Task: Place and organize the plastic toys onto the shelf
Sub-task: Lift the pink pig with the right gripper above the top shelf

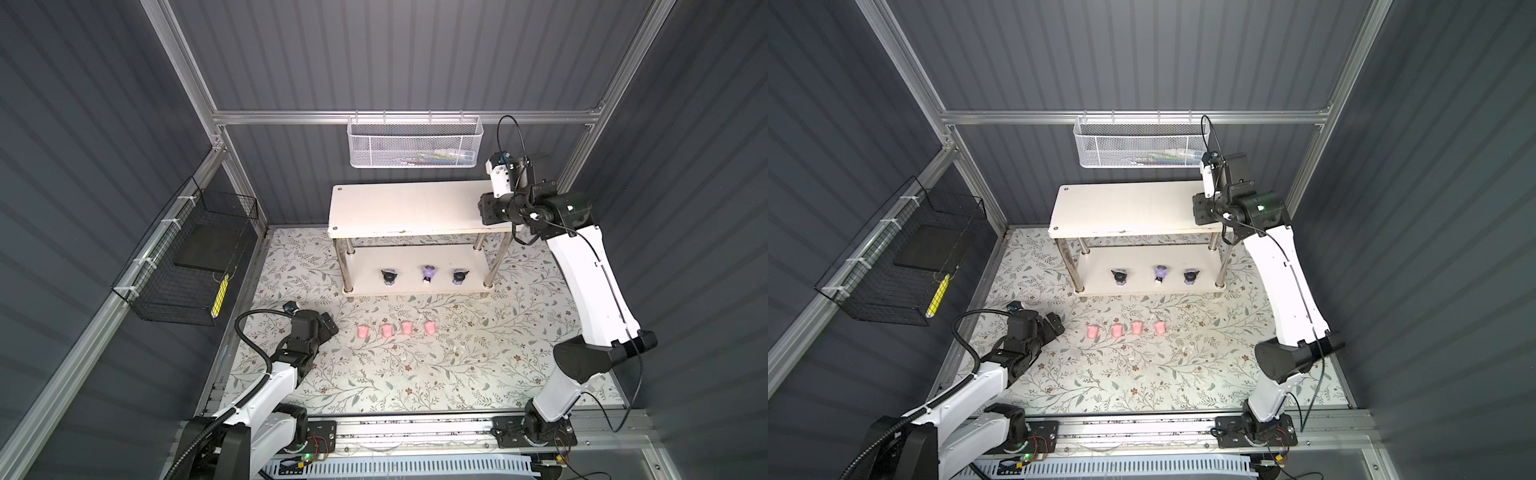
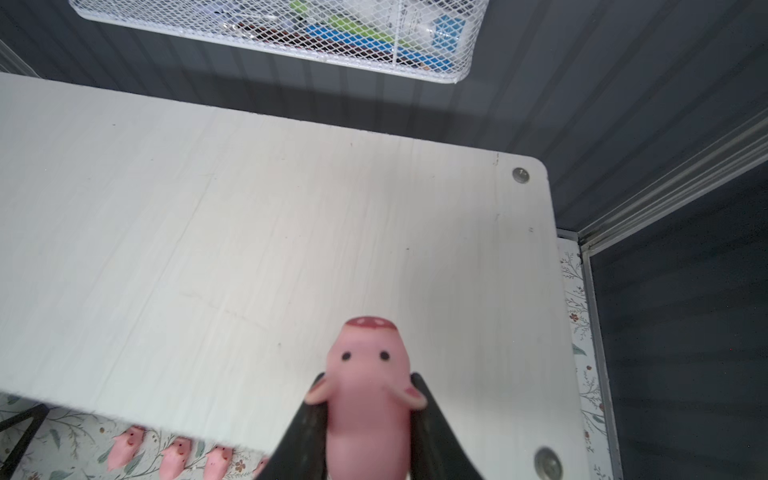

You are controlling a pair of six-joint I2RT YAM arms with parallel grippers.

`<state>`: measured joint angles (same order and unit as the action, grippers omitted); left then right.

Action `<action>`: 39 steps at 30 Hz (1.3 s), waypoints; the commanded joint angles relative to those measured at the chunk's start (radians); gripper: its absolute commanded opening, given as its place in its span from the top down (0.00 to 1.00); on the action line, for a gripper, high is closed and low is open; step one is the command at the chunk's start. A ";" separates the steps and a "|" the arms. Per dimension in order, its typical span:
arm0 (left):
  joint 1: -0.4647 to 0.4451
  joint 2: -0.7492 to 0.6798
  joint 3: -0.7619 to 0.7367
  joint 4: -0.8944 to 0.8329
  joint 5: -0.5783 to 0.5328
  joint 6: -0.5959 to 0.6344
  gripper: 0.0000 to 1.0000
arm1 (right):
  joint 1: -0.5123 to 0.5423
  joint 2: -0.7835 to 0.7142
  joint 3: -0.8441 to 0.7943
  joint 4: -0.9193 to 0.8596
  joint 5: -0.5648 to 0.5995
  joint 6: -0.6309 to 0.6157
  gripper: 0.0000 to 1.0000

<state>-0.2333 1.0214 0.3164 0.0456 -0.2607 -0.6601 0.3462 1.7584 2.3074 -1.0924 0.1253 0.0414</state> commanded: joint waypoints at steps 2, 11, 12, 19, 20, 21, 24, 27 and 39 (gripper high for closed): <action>-0.001 -0.007 -0.008 -0.010 -0.008 -0.002 0.00 | -0.048 0.034 0.040 -0.024 -0.030 -0.056 0.69; -0.001 0.015 0.003 -0.010 -0.009 0.001 0.00 | -0.113 0.070 0.061 -0.039 -0.085 -0.060 0.69; -0.001 0.017 0.001 -0.010 -0.010 0.000 0.00 | -0.117 0.070 0.063 -0.042 -0.087 -0.058 0.69; -0.001 0.032 0.002 -0.004 -0.008 -0.001 0.00 | -0.136 0.081 0.057 -0.052 -0.126 -0.064 0.68; -0.001 0.035 0.003 -0.003 -0.008 -0.002 0.00 | -0.139 0.085 0.056 -0.052 -0.131 -0.064 0.68; -0.001 0.037 0.004 -0.003 -0.008 -0.003 0.00 | -0.142 0.085 0.056 -0.052 -0.135 -0.063 0.68; -0.001 0.038 0.006 -0.004 -0.008 -0.001 0.00 | -0.150 0.092 0.055 -0.050 -0.144 -0.060 0.67; -0.001 0.042 0.007 -0.003 -0.009 -0.001 0.00 | -0.157 0.099 0.059 -0.052 -0.168 -0.058 0.67; -0.001 0.074 0.015 0.013 -0.006 -0.002 0.00 | -0.161 0.115 0.060 -0.050 -0.150 -0.064 0.61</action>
<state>-0.2333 1.0870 0.3164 0.0483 -0.2611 -0.6598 0.1894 1.8622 2.3508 -1.1313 -0.0269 -0.0109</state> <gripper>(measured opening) 0.997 0.381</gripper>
